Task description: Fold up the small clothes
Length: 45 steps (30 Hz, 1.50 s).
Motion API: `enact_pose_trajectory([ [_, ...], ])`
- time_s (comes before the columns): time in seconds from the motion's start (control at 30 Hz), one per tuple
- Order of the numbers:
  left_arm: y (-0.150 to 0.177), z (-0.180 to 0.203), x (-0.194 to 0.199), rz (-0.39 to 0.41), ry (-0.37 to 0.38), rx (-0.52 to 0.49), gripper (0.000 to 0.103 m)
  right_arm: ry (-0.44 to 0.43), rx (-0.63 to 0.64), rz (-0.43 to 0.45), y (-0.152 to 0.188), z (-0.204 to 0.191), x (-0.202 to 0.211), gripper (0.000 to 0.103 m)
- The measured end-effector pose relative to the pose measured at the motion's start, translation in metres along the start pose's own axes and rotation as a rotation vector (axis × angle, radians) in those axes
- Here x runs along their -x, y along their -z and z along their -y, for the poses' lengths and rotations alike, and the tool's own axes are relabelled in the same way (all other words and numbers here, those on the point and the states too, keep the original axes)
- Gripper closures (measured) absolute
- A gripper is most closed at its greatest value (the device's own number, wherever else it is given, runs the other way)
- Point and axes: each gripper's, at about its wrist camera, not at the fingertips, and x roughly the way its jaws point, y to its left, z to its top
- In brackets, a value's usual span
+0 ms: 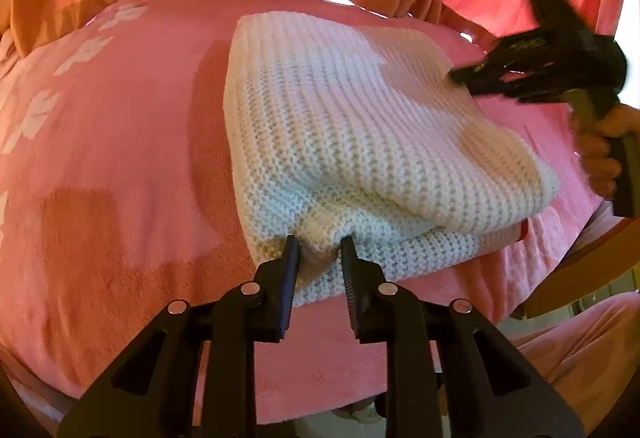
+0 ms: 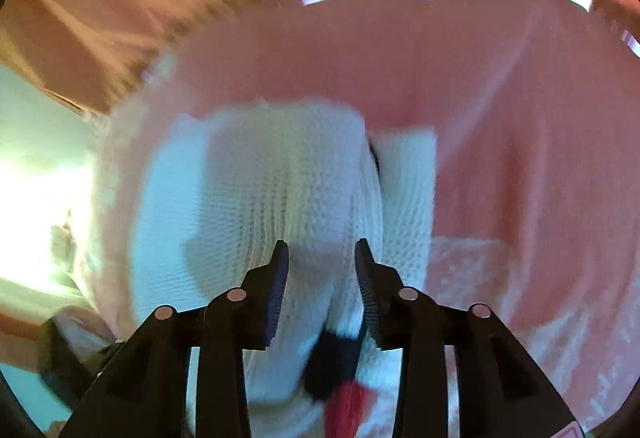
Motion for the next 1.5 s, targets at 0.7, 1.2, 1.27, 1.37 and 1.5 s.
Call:
enact_pose_trajectory([
  [0.7,0.007,-0.001,0.006,-0.060,-0.012,-0.038,0.095,0.110,0.128,-0.221,0.076,-0.020,-0.014,0.081],
  [1.2,-0.013,0.022,0.045,0.007,0.039,-0.063,0.093,0.037,0.044,-0.099,0.003,-0.025,-0.025,0.088],
  [1.27,-0.013,0.018,0.043,-0.003,0.046,-0.046,0.093,0.049,0.084,-0.011,0.004,-0.033,0.007,0.089],
  [1.37,-0.013,0.010,0.040,-0.015,0.055,-0.009,0.093,0.085,0.076,0.027,0.011,-0.022,0.022,0.086],
  [1.5,-0.016,0.008,0.032,-0.045,0.037,-0.012,0.090,0.171,0.069,-0.115,0.028,-0.007,-0.021,0.074],
])
